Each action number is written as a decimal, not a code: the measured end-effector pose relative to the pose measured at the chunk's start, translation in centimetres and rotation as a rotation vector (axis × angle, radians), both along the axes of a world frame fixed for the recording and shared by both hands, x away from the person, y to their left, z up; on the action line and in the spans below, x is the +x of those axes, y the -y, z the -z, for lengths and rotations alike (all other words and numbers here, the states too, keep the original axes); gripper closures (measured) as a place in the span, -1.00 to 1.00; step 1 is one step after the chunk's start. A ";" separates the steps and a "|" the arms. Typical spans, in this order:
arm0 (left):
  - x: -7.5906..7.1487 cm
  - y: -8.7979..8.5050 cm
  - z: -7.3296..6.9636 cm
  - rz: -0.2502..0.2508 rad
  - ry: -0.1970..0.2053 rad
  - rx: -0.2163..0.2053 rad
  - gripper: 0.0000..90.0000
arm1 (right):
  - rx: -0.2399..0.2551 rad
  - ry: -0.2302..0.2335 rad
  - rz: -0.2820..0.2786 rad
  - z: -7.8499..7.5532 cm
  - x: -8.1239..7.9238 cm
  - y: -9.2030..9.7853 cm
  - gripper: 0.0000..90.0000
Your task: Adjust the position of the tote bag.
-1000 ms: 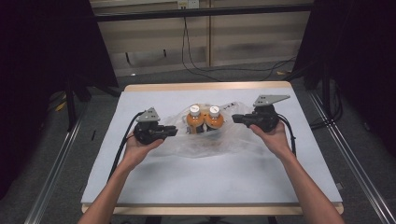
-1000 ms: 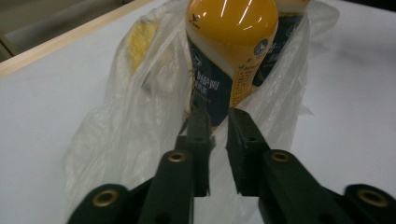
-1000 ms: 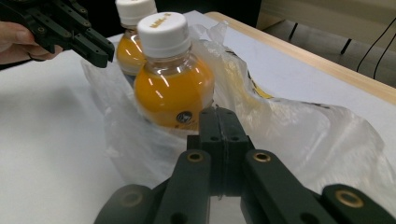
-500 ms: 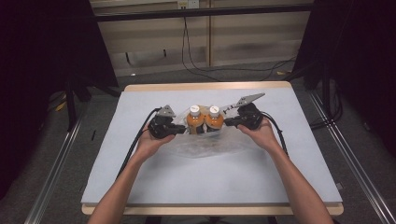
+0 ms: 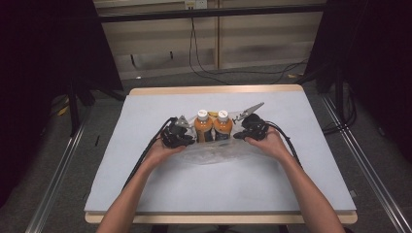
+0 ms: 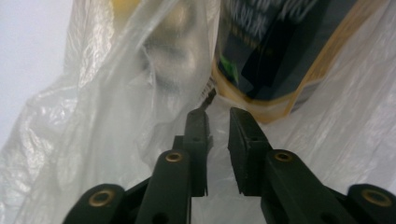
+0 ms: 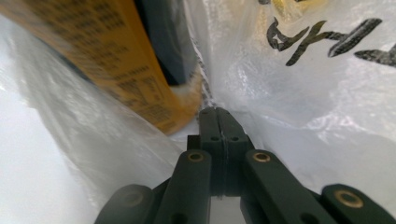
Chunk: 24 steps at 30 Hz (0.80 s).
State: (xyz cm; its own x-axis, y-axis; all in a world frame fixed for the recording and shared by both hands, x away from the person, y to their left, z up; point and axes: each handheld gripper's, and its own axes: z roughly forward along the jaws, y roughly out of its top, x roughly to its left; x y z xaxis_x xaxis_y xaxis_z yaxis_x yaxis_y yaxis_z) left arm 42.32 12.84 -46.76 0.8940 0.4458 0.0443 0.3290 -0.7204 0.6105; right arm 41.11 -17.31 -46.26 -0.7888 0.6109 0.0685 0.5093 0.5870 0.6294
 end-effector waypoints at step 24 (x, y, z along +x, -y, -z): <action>0.0 -3.7 -0.5 0.004 0.043 0.193 1.00 | -0.226 0.007 0.011 0.1 -0.2 2.2 1.00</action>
